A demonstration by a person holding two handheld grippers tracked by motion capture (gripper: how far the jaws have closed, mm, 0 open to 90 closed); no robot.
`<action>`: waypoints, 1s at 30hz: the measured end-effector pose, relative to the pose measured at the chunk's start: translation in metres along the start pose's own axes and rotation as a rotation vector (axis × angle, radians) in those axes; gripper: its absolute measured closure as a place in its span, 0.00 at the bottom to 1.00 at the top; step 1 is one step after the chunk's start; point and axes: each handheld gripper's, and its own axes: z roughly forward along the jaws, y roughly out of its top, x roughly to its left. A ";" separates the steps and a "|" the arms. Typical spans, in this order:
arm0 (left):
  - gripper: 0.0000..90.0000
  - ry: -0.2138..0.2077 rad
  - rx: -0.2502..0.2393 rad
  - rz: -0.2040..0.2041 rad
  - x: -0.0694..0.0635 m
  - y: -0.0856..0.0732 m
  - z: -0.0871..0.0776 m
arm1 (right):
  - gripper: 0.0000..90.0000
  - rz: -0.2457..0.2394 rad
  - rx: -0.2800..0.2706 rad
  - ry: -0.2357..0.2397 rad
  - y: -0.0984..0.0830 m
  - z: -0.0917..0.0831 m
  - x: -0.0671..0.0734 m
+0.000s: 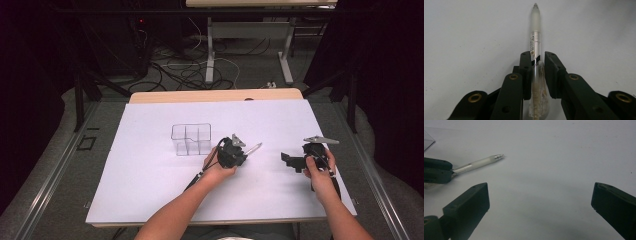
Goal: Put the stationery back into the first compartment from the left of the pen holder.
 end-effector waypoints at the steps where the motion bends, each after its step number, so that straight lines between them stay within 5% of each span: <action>1: 0.85 0.000 -0.004 -0.004 0.000 0.000 0.000 | 0.02 -0.001 -0.001 0.000 0.000 0.000 0.000; 18: 0.85 -0.018 -0.030 -0.039 -0.001 0.003 -0.013 | 0.02 -0.002 0.003 0.019 0.000 0.000 0.003; 30: 0.85 -0.024 -0.046 -0.073 -0.004 0.001 -0.035 | 0.02 0.046 0.033 0.068 0.001 -0.001 0.010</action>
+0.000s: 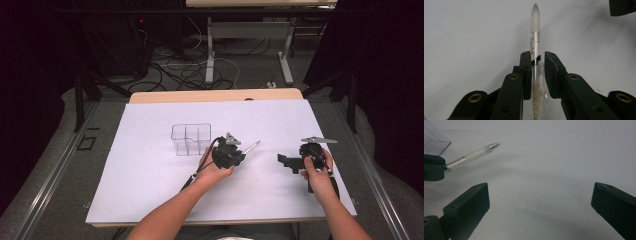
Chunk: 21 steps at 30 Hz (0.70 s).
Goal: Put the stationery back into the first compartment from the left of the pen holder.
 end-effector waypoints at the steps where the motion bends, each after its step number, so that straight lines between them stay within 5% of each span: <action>1: 0.85 0.001 -0.003 -0.002 0.000 0.000 -0.003 | 0.02 0.003 0.004 0.004 0.000 0.000 0.001; 14: 0.85 -0.024 -0.072 -0.025 0.003 -0.007 -0.044 | 0.04 0.013 0.045 0.083 0.001 0.004 0.028; 21: 0.85 -0.012 -0.097 -0.039 0.005 -0.012 -0.064 | 0.04 0.071 0.046 0.101 0.005 0.005 0.039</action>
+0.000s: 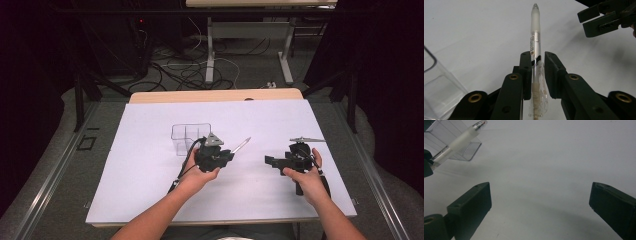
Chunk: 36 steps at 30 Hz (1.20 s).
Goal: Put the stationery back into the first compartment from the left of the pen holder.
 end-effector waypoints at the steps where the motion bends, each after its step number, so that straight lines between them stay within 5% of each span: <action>1: 0.85 0.005 -0.005 -0.008 0.000 -0.001 -0.002 | 0.05 0.004 0.003 -0.002 0.001 0.000 0.002; 9: 0.85 0.013 -0.047 -0.035 0.006 -0.007 -0.026 | 0.11 0.024 0.006 0.046 0.005 0.002 0.024; 20: 0.85 0.020 -0.079 -0.078 0.010 -0.015 -0.049 | 0.37 0.116 -0.015 0.140 0.012 0.007 0.041; 36: 0.85 0.037 -0.116 -0.164 0.020 -0.027 -0.064 | 0.45 0.245 -0.013 0.308 0.024 0.023 0.072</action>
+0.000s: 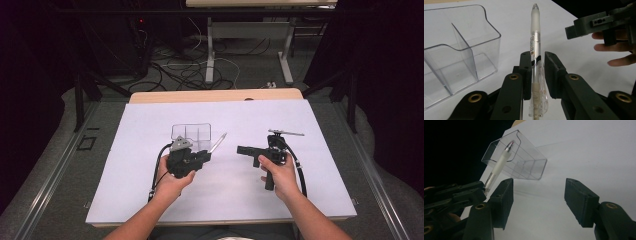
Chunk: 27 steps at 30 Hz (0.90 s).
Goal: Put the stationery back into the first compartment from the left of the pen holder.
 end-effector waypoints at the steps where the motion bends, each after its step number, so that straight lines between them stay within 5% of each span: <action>1: 0.85 -0.002 -0.009 -0.002 0.000 0.000 0.000 | 0.45 -0.003 0.010 0.018 0.000 0.001 0.000; 5: 0.85 -0.004 -0.004 -0.001 -0.001 -0.003 0.002 | 0.54 0.046 0.045 0.070 -0.004 0.006 0.000; 10: 0.85 -0.009 0.011 0.000 -0.004 -0.006 0.008 | 0.59 0.120 0.014 0.139 -0.010 0.008 -0.005; 27: 0.85 -0.029 0.025 0.058 -0.018 -0.015 0.026 | 0.64 0.182 -0.021 0.138 -0.019 0.011 -0.011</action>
